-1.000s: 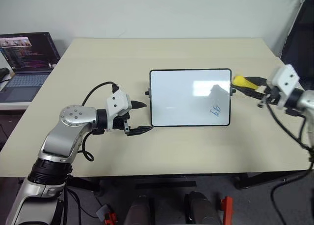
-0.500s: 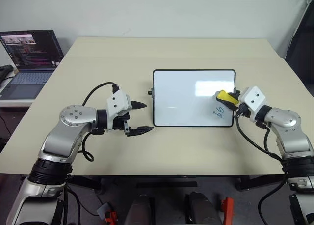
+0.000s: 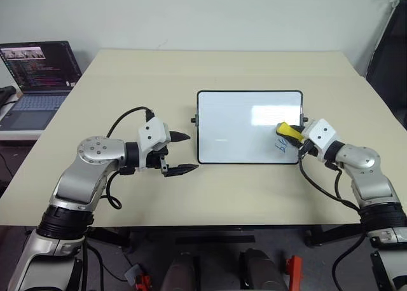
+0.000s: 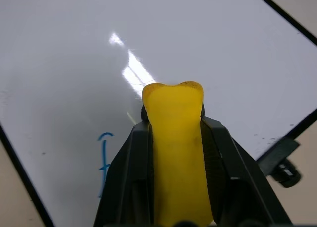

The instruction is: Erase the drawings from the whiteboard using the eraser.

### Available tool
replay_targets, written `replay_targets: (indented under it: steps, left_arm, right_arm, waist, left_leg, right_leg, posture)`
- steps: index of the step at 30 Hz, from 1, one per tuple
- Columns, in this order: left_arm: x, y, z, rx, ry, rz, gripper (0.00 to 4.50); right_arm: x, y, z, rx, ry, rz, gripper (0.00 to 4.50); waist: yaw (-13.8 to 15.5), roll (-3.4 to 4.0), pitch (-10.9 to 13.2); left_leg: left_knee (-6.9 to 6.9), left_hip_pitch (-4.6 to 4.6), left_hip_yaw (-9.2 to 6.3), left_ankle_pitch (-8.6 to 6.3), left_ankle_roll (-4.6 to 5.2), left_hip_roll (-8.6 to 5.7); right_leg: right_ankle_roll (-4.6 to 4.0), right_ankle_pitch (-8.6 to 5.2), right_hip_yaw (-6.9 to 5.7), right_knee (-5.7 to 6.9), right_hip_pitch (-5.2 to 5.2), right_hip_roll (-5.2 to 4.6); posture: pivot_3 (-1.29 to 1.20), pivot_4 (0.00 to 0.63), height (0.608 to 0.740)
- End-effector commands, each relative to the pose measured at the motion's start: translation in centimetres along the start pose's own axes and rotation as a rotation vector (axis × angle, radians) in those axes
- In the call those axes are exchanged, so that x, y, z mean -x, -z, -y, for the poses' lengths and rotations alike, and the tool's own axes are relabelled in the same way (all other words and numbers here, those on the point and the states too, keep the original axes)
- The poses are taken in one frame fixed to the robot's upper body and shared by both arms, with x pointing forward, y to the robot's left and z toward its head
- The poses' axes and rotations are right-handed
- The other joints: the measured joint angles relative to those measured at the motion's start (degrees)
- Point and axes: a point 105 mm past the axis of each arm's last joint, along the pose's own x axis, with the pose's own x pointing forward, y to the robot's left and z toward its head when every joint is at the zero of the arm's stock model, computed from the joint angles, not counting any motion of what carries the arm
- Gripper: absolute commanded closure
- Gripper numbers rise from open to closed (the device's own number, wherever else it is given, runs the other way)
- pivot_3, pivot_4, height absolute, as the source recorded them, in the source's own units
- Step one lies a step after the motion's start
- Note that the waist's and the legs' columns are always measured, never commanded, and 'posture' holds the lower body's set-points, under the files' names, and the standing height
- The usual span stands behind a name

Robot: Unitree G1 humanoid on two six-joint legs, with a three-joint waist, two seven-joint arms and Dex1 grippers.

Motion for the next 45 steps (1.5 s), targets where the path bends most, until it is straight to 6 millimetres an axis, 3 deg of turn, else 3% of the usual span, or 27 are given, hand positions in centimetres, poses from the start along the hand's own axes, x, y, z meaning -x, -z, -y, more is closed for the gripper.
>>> replay_targets:
  steps: [1, 7, 11, 14, 24, 29, 34, 39, 42, 45]
  left_arm:
    - [0.5, -1.1, -0.1, -0.045, -0.004, 0.014, 0.00]
    - [0.5, -1.2, -0.1, -0.047, -0.002, 0.011, 0.00]
    - [0.4, -1.2, -0.2, -0.048, -0.001, 0.011, 0.00]
    - [0.3, -1.2, -0.2, -0.049, 0.000, 0.012, 0.00]
    - [0.2, -1.3, -0.2, -0.052, 0.003, 0.015, 0.00]
    - [0.1, -1.4, -0.3, -0.056, 0.002, 0.018, 0.00]
    - [0.0, -1.4, -0.3, -0.059, 0.005, 0.020, 0.00]
    - [0.0, -1.4, -0.3, -0.059, 0.008, 0.020, 0.00]
    - [0.0, -1.4, -0.3, -0.059, 0.009, 0.021, 0.00]
    - [-0.2, -1.4, -0.2, -0.056, 0.011, 0.024, 0.00]
  right_arm:
    - [-0.2, 3.3, -3.4, -0.033, -0.097, -0.112, 3.54]
    - [0.1, 4.3, -7.1, -0.051, -0.227, -0.149, 3.54]
    - [0.2, 4.0, -6.9, -0.057, -0.230, -0.143, 3.54]
    - [0.1, 3.8, -5.4, -0.026, -0.169, -0.138, 3.54]
    - [1.0, 3.7, 3.6, 0.103, 0.192, -0.183, 3.54]
    - [1.2, 3.9, 5.1, 0.133, 0.265, -0.196, 3.54]
    - [0.6, 3.8, 2.8, 0.109, 0.164, -0.165, 3.54]
    - [0.5, 3.7, -1.8, 0.036, -0.060, -0.140, 3.54]
    - [0.7, 3.3, -6.0, -0.006, -0.247, -0.132, 3.54]
    - [0.2, 3.2, -7.4, -0.014, -0.267, -0.140, 3.54]
  waist:
    - [-0.24, -0.03, -0.02]
    - [-0.60, -0.40, -0.25]
    - [-0.71, -0.43, -0.26]
    - [-0.71, -0.43, -0.26]
    - [-0.59, -0.52, -0.19]
    - [-0.62, -0.65, -0.13]
    - [-0.66, -0.67, -0.12]
    - [-0.71, -0.67, -0.13]
    - [-0.77, -0.70, -0.15]
    - [-0.96, -0.70, -0.15]
  left_leg:
    - [0.00, 0.15, 0.01, 0.00, 0.00, 0.00]
    - [0.00, 0.92, 0.01, 0.00, 0.00, 0.06]
    - [-0.01, 1.08, 0.05, 0.00, 0.00, 0.11]
    - [-0.06, 1.07, 0.04, -0.01, -0.01, 0.11]
    - [0.01, 1.03, 0.08, 0.00, 0.00, 0.06]
    - [-0.08, 0.91, 0.10, 0.00, -0.01, 0.07]
    - [-0.04, 0.77, 0.08, 0.00, 0.00, 0.05]
    - [-0.17, 0.71, -0.02, -0.01, 0.00, 0.10]
    - [-0.43, 0.70, 0.00, -0.01, 0.00, 0.15]
    - [-0.67, 0.70, 0.03, -0.01, 0.00, 0.17]
  right_leg:
    - [0.20, -0.15, 0.01, -0.03, 0.15, 0.00]
    - [-0.06, -0.31, 0.04, -0.07, 0.90, -0.01]
    - [-0.07, -0.32, 0.11, -0.07, 1.00, -0.01]
    - [-0.10, -0.34, 0.09, -0.08, 0.98, -0.01]
    - [-0.10, -0.34, 0.15, -0.12, 0.92, -0.08]
    - [-0.10, -0.34, 0.13, -0.20, 0.86, -0.08]
    - [-0.05, -0.31, 0.14, -0.29, 0.82, -0.08]
    - [-0.05, -0.31, 0.04, -0.45, 0.80, -0.06]
    - [-0.05, -0.30, 0.01, -0.71, 0.79, -0.02]
    - [-0.05, -0.30, 0.03, -0.85, 0.72, -0.01]
  posture:
    - [0.00, 0.150, 0.740]
    - [0.00, 0.150, 0.740]
    - [0.00, 0.150, 0.740]
    - [0.00, 0.150, 0.740]
    - [0.00, 0.150, 0.740]
    - [0.00, 0.150, 0.740]
    - [0.00, 0.150, 0.740]
    - [0.00, 0.150, 0.740]
    - [0.00, 0.150, 0.740]
    - [0.00, 0.150, 0.740]
